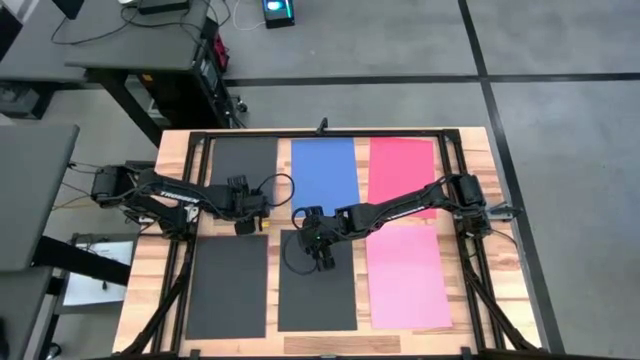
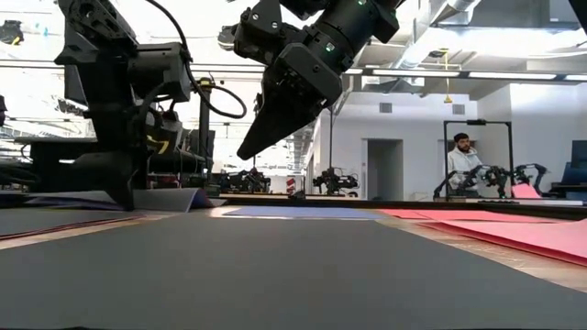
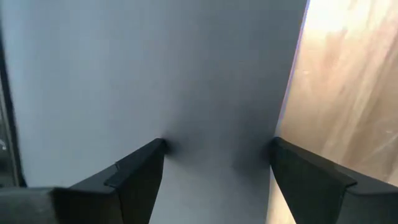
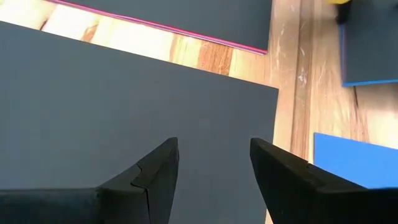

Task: Organize paper
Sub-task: Stack the black paper on top of the black paper

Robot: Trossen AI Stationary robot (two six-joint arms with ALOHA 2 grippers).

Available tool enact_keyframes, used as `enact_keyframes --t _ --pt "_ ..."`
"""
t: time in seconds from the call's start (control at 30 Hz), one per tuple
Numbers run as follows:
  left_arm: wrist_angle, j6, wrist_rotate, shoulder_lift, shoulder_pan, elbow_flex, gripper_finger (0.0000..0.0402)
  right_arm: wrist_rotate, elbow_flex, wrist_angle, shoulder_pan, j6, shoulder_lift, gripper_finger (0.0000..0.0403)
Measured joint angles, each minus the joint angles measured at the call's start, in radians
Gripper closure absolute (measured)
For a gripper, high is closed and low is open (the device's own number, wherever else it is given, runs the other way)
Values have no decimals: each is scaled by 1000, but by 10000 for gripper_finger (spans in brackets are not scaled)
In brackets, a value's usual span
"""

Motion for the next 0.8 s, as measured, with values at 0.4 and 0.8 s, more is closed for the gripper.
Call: enact_keyframes --t 0.4,0.8 --pt "-16 13 -61 -1 -1 38 132 2 0 15 -5 -17 0 216" --pt "-20 8 -123 -4 -9 39 132 6 0 45 -42 -25 0 216"
